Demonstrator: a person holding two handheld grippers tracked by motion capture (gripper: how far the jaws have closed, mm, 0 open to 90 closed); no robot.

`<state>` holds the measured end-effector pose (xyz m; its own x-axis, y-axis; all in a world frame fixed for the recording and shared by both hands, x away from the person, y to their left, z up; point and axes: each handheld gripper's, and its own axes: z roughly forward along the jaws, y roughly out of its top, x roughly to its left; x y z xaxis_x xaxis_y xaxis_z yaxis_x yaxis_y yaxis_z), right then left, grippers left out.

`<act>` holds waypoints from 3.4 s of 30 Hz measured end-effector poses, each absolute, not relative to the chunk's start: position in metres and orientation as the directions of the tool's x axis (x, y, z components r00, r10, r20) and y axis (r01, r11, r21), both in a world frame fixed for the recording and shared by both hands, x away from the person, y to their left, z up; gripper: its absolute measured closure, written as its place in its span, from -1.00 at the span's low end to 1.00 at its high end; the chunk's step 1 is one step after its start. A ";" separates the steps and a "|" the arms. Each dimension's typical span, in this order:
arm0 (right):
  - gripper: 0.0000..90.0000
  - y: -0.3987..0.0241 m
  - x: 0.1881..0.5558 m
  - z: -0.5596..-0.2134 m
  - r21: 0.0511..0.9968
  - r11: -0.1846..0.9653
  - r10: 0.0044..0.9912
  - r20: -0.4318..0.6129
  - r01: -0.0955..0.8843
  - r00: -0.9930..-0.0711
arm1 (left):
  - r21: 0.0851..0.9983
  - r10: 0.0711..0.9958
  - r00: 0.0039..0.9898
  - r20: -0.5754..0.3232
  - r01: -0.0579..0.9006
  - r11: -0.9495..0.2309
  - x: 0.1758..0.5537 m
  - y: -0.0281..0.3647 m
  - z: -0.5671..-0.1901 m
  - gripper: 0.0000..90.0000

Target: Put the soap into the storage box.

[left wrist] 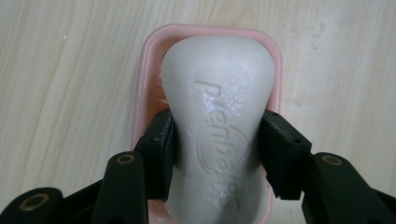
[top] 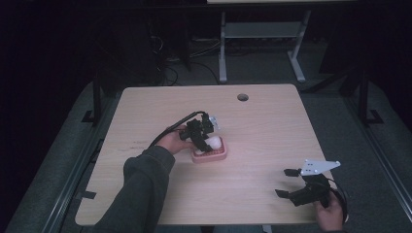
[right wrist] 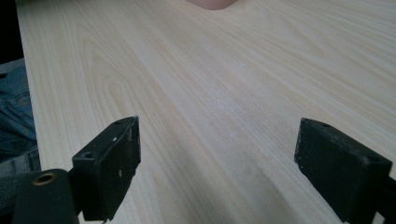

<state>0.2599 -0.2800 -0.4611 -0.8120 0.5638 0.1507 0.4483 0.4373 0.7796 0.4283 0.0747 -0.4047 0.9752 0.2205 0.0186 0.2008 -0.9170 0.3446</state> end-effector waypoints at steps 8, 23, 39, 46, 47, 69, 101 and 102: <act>-0.69 -0.280 0.260 -0.461 0.779 0.438 0.563 0.151 0.448 -0.812 | 0.331 0.221 0.975 0.030 0.199 -0.922 0.430 0.071 -0.411 0.11; -0.69 -0.280 0.260 -0.462 0.779 0.439 0.561 0.152 0.448 -0.814 | 0.326 0.219 0.975 0.030 0.198 -0.925 0.431 0.067 -0.415 0.10; -0.69 -0.279 0.260 -0.462 0.777 0.445 0.558 0.150 0.446 -0.816 | 0.315 0.217 0.976 0.036 0.195 -0.929 0.431 0.065 -0.419 0.10; -0.69 -0.279 0.260 -0.461 0.778 0.444 0.559 0.148 0.445 -0.816 | 0.306 0.213 0.976 0.045 0.189 -0.933 0.430 0.063 -0.421 0.09; -0.69 -0.279 0.260 -0.461 0.779 0.443 0.559 0.147 0.444 -0.816 | 0.305 0.213 0.976 0.047 0.189 -0.933 0.429 0.063 -0.421 0.09; -0.69 -0.279 0.260 -0.461 0.778 0.442 0.561 0.148 0.446 -0.814 | 0.342 0.231 0.971 0.058 0.198 -0.919 0.427 0.069 -0.412 -0.04; -0.69 -0.277 0.261 -0.462 0.773 0.442 0.571 0.148 0.454 -0.808 | 0.429 0.287 0.956 0.057 0.236 -0.872 0.408 0.105 -0.392 -0.14; -0.69 -0.277 0.261 -0.462 0.773 0.442 0.571 0.148 0.455 -0.807 | 0.431 0.291 0.955 0.055 0.240 -0.870 0.408 0.105 -0.393 -0.15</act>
